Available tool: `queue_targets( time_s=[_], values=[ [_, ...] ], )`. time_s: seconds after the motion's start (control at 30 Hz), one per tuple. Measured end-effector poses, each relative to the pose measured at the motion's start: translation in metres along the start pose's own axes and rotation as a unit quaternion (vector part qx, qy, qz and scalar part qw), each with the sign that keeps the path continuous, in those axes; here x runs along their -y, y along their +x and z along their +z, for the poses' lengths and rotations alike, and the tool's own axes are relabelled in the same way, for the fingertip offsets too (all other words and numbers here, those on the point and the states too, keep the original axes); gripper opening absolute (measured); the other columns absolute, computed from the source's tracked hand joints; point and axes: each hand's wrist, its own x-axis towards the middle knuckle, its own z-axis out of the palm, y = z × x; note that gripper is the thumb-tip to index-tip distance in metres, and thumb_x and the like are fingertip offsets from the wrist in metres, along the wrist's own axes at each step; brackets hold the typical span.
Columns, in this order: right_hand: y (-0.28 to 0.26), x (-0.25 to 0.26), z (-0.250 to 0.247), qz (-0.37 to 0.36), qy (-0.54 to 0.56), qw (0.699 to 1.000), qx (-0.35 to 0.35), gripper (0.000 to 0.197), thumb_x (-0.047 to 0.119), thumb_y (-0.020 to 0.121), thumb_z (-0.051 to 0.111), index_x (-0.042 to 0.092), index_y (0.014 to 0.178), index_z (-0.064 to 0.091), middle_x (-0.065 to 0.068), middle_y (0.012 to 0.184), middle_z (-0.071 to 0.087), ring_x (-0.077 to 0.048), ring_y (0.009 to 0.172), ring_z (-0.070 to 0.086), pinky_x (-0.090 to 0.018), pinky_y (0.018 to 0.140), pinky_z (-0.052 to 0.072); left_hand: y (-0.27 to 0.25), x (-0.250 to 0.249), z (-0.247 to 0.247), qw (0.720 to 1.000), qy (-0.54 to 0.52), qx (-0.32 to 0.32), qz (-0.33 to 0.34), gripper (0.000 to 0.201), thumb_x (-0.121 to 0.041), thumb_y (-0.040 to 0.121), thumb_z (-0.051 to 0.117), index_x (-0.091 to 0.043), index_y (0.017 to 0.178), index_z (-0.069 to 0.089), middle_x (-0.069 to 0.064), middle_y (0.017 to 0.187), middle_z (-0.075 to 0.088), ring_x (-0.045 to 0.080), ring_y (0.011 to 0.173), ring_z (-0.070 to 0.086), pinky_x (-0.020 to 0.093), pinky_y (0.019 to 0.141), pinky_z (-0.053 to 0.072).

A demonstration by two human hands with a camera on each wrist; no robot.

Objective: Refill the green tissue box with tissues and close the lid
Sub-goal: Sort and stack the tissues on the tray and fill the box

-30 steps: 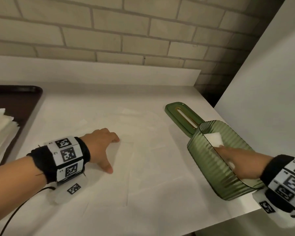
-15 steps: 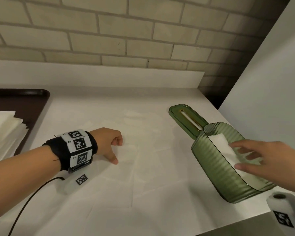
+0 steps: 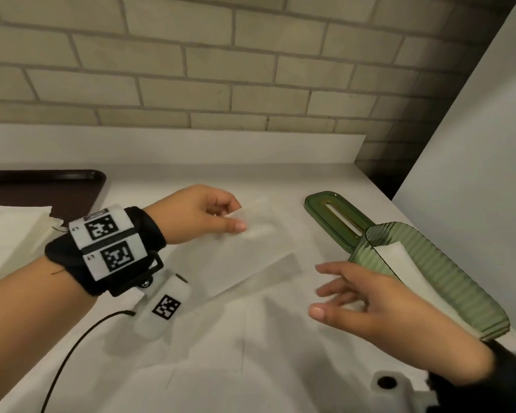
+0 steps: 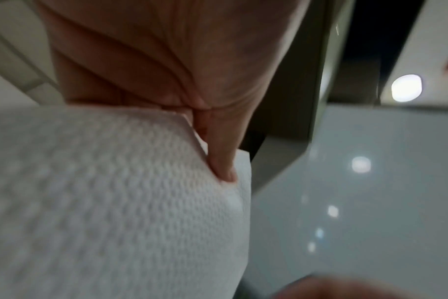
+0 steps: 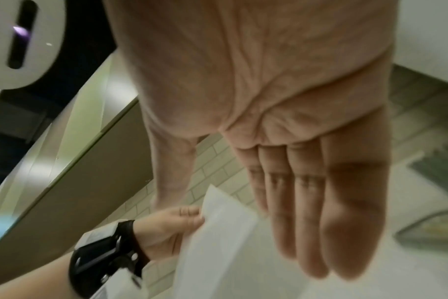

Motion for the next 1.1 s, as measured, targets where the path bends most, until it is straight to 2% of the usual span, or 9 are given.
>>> queue_targets(
  time_s=[0.07, 0.17, 0.37, 0.53, 0.63, 0.73, 0.87, 0.93, 1.1],
  values=[
    [0.015, -0.001, 0.012, 0.002, 0.071, 0.997, 0.025, 0.085, 0.076, 0.053, 0.066, 0.046, 0.127, 0.037, 0.019, 0.116, 0.059, 0.01, 0.102, 0.058, -0.016, 0.086, 0.049, -0.002, -0.011, 0.0, 0.99, -0.141, -0.018, -0.007, 0.011, -0.027, 0.073, 0.069, -0.019, 0.081, 0.066, -0.004, 0.071, 0.071, 0.006, 0.06, 0.064, 0.015, 0.058, 0.05],
    [0.035, 0.006, 0.028, -0.001, 0.225, 0.974, 0.021, 0.094, 0.062, 0.05, 0.073, 0.034, 0.132, 0.037, 0.01, 0.119, 0.062, 0.003, 0.103, 0.062, -0.026, 0.095, 0.05, -0.003, -0.018, 0.006, 0.968, -0.246, -0.045, -0.005, 0.021, -0.029, 0.07, 0.066, -0.018, 0.088, 0.066, 0.002, 0.081, 0.072, 0.012, 0.067, 0.067, 0.02, 0.058, 0.055],
    [0.052, 0.021, 0.026, -0.057, 0.379, 0.923, -0.034, 0.027, 0.021, 0.078, 0.071, 0.009, 0.102, 0.067, -0.011, 0.1, 0.072, -0.018, 0.091, 0.064, -0.032, 0.085, 0.052, -0.005, -0.02, 0.022, 0.924, -0.367, -0.103, -0.016, 0.023, -0.026, 0.074, 0.06, -0.017, 0.095, 0.063, 0.0, 0.085, 0.072, 0.012, 0.072, 0.069, 0.024, 0.066, 0.057],
    [0.054, 0.023, 0.018, -0.079, 0.366, 0.926, -0.051, 0.012, 0.009, 0.087, 0.059, 0.005, 0.095, 0.066, -0.009, 0.091, 0.073, -0.014, 0.078, 0.068, -0.024, 0.074, 0.056, -0.012, -0.013, 0.03, 0.918, -0.371, -0.13, -0.054, 0.019, -0.025, 0.084, 0.058, -0.019, 0.102, 0.06, -0.005, 0.082, 0.074, 0.006, 0.067, 0.069, 0.02, 0.059, 0.055],
    [0.048, 0.022, 0.003, -0.072, 0.328, 0.939, -0.07, 0.011, 0.008, 0.089, 0.056, 0.001, 0.092, 0.064, -0.009, 0.084, 0.07, -0.014, 0.069, 0.063, -0.021, 0.065, 0.053, -0.022, 0.0, 0.023, 0.959, -0.239, -0.124, -0.085, 0.043, -0.04, 0.067, 0.07, -0.026, 0.105, 0.057, -0.013, 0.093, 0.072, 0.003, 0.075, 0.068, 0.023, 0.071, 0.052],
    [0.035, 0.014, -0.033, -0.049, 0.252, 0.96, -0.111, 0.009, 0.008, 0.089, 0.053, 0.004, 0.083, 0.06, -0.013, 0.078, 0.061, -0.022, 0.063, 0.053, -0.024, 0.055, 0.043, -0.036, 0.026, 0.008, 0.99, -0.009, -0.079, -0.117, 0.044, -0.034, 0.066, 0.082, -0.033, 0.102, 0.057, -0.015, 0.107, 0.063, 0.005, 0.084, 0.067, 0.023, 0.079, 0.051],
    [0.025, -0.009, -0.09, -0.006, 0.186, 0.968, -0.167, 0.019, -0.003, 0.084, 0.051, 0.009, 0.078, 0.065, -0.001, 0.062, 0.07, -0.016, 0.049, 0.064, -0.023, 0.049, 0.051, -0.046, 0.06, -0.003, 0.968, 0.192, -0.01, -0.163, 0.047, -0.026, 0.066, 0.084, -0.038, 0.099, 0.052, -0.014, 0.115, 0.054, 0.006, 0.095, 0.058, 0.016, 0.073, 0.042],
    [0.02, -0.024, -0.114, 0.001, 0.144, 0.973, -0.179, 0.036, -0.01, 0.085, 0.05, 0.019, 0.075, 0.067, 0.005, 0.057, 0.069, -0.008, 0.043, 0.063, -0.015, 0.039, 0.047, -0.045, 0.073, -0.005, 0.946, 0.254, 0.031, -0.199, 0.06, -0.03, 0.066, 0.083, -0.033, 0.115, 0.049, -0.01, 0.123, 0.051, 0.009, 0.103, 0.051, 0.019, 0.083, 0.038],
    [0.024, -0.073, -0.149, 0.1, 0.053, 0.978, -0.175, 0.038, -0.012, 0.084, 0.054, 0.024, 0.085, 0.068, -0.004, 0.072, 0.073, -0.015, 0.057, 0.067, -0.02, 0.052, 0.054, -0.035, 0.094, -0.005, 0.917, 0.309, 0.075, -0.24, 0.09, -0.041, 0.065, 0.082, -0.024, 0.139, 0.033, -0.004, 0.137, 0.04, 0.016, 0.124, 0.041, 0.025, 0.102, 0.033]
  ],
)
